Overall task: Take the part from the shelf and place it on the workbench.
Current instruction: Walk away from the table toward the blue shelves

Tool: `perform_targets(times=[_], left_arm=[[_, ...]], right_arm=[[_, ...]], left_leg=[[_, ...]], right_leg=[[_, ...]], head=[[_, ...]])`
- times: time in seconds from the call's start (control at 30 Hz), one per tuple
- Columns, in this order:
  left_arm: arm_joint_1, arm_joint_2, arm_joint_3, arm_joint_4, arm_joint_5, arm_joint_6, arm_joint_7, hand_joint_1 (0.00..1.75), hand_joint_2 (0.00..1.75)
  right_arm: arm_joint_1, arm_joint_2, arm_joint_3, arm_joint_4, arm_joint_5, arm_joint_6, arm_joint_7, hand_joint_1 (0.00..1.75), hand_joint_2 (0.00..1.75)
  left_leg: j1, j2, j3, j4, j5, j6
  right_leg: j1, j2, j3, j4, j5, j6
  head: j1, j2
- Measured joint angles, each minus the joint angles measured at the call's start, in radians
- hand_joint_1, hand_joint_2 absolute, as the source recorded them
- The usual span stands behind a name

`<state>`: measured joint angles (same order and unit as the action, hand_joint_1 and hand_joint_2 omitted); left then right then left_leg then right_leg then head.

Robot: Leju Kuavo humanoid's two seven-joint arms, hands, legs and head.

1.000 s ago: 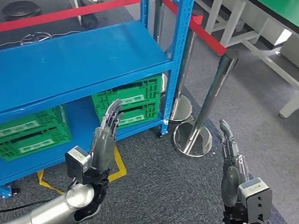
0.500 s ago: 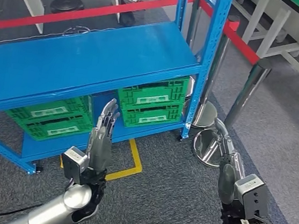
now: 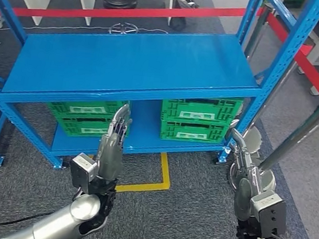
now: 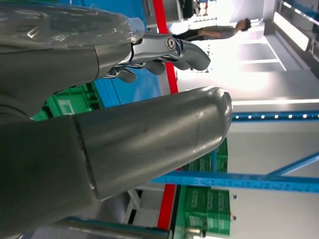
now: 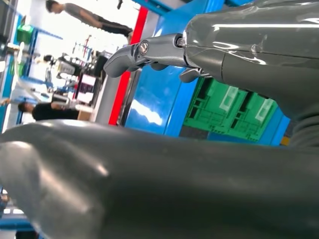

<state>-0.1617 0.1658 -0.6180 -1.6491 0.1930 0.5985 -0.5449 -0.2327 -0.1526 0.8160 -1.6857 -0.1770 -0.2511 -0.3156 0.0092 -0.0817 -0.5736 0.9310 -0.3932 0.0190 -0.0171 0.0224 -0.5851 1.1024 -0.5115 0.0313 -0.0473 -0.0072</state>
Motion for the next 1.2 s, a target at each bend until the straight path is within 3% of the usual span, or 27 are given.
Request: perform_targets(times=[0.03, 0.1, 0.17, 0.23, 0.3, 0.37, 0.4, 0.43, 0.47, 0.53, 0.6, 0.63, 0.7, 0.77, 0.83, 0.87, 0.9, 0.93, 0.97, 1.0, 1.07, 1.13, 1.2], left_arm=[[-0.003, 0.000, 0.000, 0.000, 0.000, 0.000, 0.000, 0.00, 0.00], [-0.008, 0.000, 0.000, 0.000, 0.001, 0.000, 0.000, 0.00, 0.00], [-0.011, 0.001, 0.000, 0.000, 0.002, 0.000, 0.000, 0.00, 0.00], [-0.013, 0.003, 0.000, 0.000, 0.003, 0.000, 0.000, 0.00, 0.00], [-0.018, 0.004, 0.000, 0.000, 0.003, 0.000, 0.000, 0.00, 0.00], [-0.019, 0.003, 0.000, 0.000, 0.003, 0.000, 0.001, 0.00, 0.00], [-0.018, 0.003, 0.000, 0.000, 0.003, 0.000, 0.001, 0.00, 0.00], [-0.017, 0.003, 0.000, 0.000, 0.003, 0.000, 0.001, 0.00, 0.00], [-0.016, 0.004, 0.000, 0.000, 0.002, 0.001, 0.001, 0.00, 0.00], [-0.017, 0.004, 0.000, 0.000, -0.001, 0.002, 0.002, 0.00, 0.00], [-0.019, 0.003, 0.000, 0.000, -0.006, 0.003, 0.005, 0.00, 0.00], [-0.018, 0.003, 0.000, -0.001, -0.008, 0.003, 0.006, 0.00, 0.00], [-0.014, 0.002, 0.000, -0.001, -0.011, 0.003, 0.009, 0.00, 0.00], [-0.012, 0.002, 0.000, -0.002, -0.013, 0.004, 0.010, 0.00, 0.00], [-0.012, -0.001, 0.000, -0.003, -0.014, 0.005, 0.010, 0.00, 0.00], [-0.011, -0.002, 0.000, -0.003, -0.014, 0.005, 0.011, 0.00, 0.00], [-0.010, -0.003, 0.000, -0.003, -0.014, 0.005, 0.011, 0.00, 0.00], [-0.008, -0.003, 0.000, -0.003, -0.014, 0.005, 0.011, 0.00, 0.00], [-0.007, -0.003, 0.000, -0.003, -0.014, 0.005, 0.011, 0.00, 0.00], [-0.007, -0.004, 0.000, -0.003, -0.014, 0.005, 0.011, 0.00, 0.00], [-0.007, -0.004, 0.000, -0.003, -0.014, 0.005, 0.011, 0.00, 0.00], [-0.008, -0.004, 0.000, -0.004, -0.015, 0.006, 0.012, 0.00, 0.00], [-0.005, -0.003, 0.000, -0.004, -0.015, 0.009, 0.013, 0.00, 0.00]], right_arm=[[0.000, 0.000, -0.001, 0.000, 0.002, -0.002, 0.000, 0.00, 0.00], [0.001, 0.000, -0.001, 0.001, 0.002, -0.004, 0.001, 0.00, 0.00], [0.002, 0.002, -0.001, 0.001, 0.003, -0.005, 0.001, 0.00, 0.00], [0.001, 0.004, -0.002, 0.001, 0.003, -0.005, 0.001, 0.00, 0.00], [0.001, 0.007, -0.002, 0.001, 0.003, -0.003, 0.001, 0.00, 0.00], [0.004, 0.008, -0.002, 0.001, 0.003, -0.001, 0.001, 0.00, 0.00], [0.005, 0.008, -0.002, 0.001, 0.003, 0.000, 0.001, 0.00, 0.00], [0.005, 0.008, -0.002, 0.001, 0.003, 0.001, 0.001, 0.00, 0.00], [0.005, 0.008, -0.002, 0.001, 0.003, 0.001, 0.001, 0.00, 0.00], [0.004, 0.008, -0.002, 0.001, 0.003, 0.003, 0.001, 0.00, 0.00], [0.004, 0.008, -0.002, 0.001, 0.003, 0.005, 0.001, 0.00, 0.00], [0.005, 0.009, -0.002, 0.001, 0.002, 0.006, 0.000, 0.00, 0.00], [0.004, 0.010, -0.003, 0.001, 0.002, 0.008, 0.000, 0.00, 0.00], [0.004, 0.011, -0.004, 0.001, 0.002, 0.009, -0.002, 0.00, 0.00], [0.006, 0.011, -0.004, 0.001, 0.002, 0.010, -0.002, 0.00, 0.00], [0.009, 0.011, -0.005, 0.001, 0.002, 0.010, -0.002, 0.00, 0.00], [0.011, 0.011, -0.005, 0.002, 0.002, 0.010, -0.002, 0.00, 0.00], [0.012, 0.011, -0.005, 0.002, 0.002, 0.010, -0.002, 0.00, 0.00], [0.012, 0.011, -0.005, 0.002, 0.002, 0.010, -0.002, 0.00, 0.00], [0.012, 0.011, -0.006, 0.003, 0.002, 0.010, -0.002, 0.00, 0.00], [0.011, 0.011, -0.007, 0.005, 0.002, 0.010, -0.002, 0.00, 0.00], [0.010, 0.012, -0.008, 0.007, 0.002, 0.012, -0.002, 0.00, 0.00], [0.010, 0.012, -0.008, 0.007, 0.002, 0.013, -0.001, 0.00, 0.00]], left_leg=[[-0.001, -0.013, -0.001, 0.003, -0.001, -0.004], [-0.001, -0.036, -0.010, 0.009, 0.002, -0.014], [0.002, -0.058, -0.022, 0.009, 0.009, -0.028], [-0.002, -0.021, -0.036, 0.030, -0.003, -0.041], [-0.004, 0.047, -0.087, 0.133, -0.056, -0.051], [-0.001, 0.072, -0.160, 0.275, -0.113, -0.057], [0.000, 0.074, -0.180, 0.314, -0.120, -0.058], [0.000, 0.075, -0.180, 0.313, -0.108, -0.057], [0.000, 0.080, -0.156, 0.268, -0.081, -0.054], [-0.009, 0.124, -0.074, 0.117, -0.021, -0.038], [-0.021, 0.162, -0.024, 0.022, 0.001, -0.020], [-0.026, 0.164, -0.020, 0.009, -0.001, -0.013], [-0.022, 0.137, -0.019, 0.004, 0.002, -0.006], [-0.014, 0.114, -0.014, -0.005, 0.005, 0.003], [-0.011, 0.089, -0.012, -0.006, 0.006, 0.010], [-0.011, 0.076, -0.011, -0.006, 0.006, 0.012], [-0.010, 0.062, -0.011, -0.006, 0.006, 0.012], [-0.010, 0.047, -0.011, -0.004, 0.006, 0.012], [-0.009, 0.031, -0.011, -0.002, 0.005, 0.010], [-0.007, 0.015, -0.010, 0.003, 0.003, 0.007], [-0.006, -0.012, -0.015, 0.017, -0.003, -0.002], [-0.004, -0.035, -0.028, 0.026, -0.001, -0.015], [0.000, -0.052, -0.038, 0.028, 0.004, -0.028]], right_leg=[[-0.003, 0.024, 0.029, -0.068, 0.030, -0.003], [-0.006, 0.058, 0.063, -0.139, 0.045, -0.009], [-0.005, 0.046, 0.071, -0.148, 0.041, -0.018], [-0.007, 0.021, 0.074, -0.153, 0.047, -0.030], [-0.005, -0.007, 0.075, -0.158, 0.049, -0.040], [0.000, -0.036, 0.074, -0.158, 0.047, -0.045], [0.001, -0.050, 0.073, -0.158, 0.046, -0.046], [0.002, -0.064, 0.074, -0.158, 0.045, -0.047], [0.003, -0.077, 0.075, -0.158, 0.044, -0.047], [0.007, -0.099, 0.079, -0.158, 0.040, -0.044], [0.014, -0.118, 0.083, -0.157, 0.034, -0.038], [0.016, -0.129, 0.085, -0.158, 0.031, -0.034], [0.016, -0.138, 0.088, -0.157, 0.023, -0.024], [0.012, -0.092, 0.071, -0.111, -0.010, -0.015], [0.008, -0.036, 0.013, 0.019, -0.076, -0.009], [0.007, -0.028, -0.021, 0.091, -0.103, -0.007], [0.006, -0.025, -0.048, 0.141, -0.115, -0.004], [0.004, -0.025, -0.058, 0.154, -0.106, -0.001], [0.001, -0.023, -0.049, 0.127, -0.077, 0.001], [-0.003, -0.014, -0.025, 0.066, -0.035, 0.003], [-0.014, 0.029, 0.031, -0.065, 0.023, 0.005], [-0.015, 0.056, 0.058, -0.118, 0.029, -0.002], [-0.012, 0.038, 0.063, -0.124, 0.031, -0.016]], head=[[0.001, 0.000], [0.002, 0.000], [0.001, 0.000], [-0.005, 0.000], [-0.016, 0.000], [-0.022, 0.000], [-0.022, 0.000], [-0.023, 0.000], [-0.025, 0.000], [-0.029, 0.000], [-0.030, 0.000], [-0.028, 0.000], [-0.025, 0.000], [-0.020, 0.000], [-0.012, 0.000], [-0.008, 0.000], [-0.007, 0.000], [-0.007, 0.000], [-0.007, 0.000], [-0.007, 0.000], [-0.005, 0.000], [-0.005, 0.000], [-0.006, 0.000]])
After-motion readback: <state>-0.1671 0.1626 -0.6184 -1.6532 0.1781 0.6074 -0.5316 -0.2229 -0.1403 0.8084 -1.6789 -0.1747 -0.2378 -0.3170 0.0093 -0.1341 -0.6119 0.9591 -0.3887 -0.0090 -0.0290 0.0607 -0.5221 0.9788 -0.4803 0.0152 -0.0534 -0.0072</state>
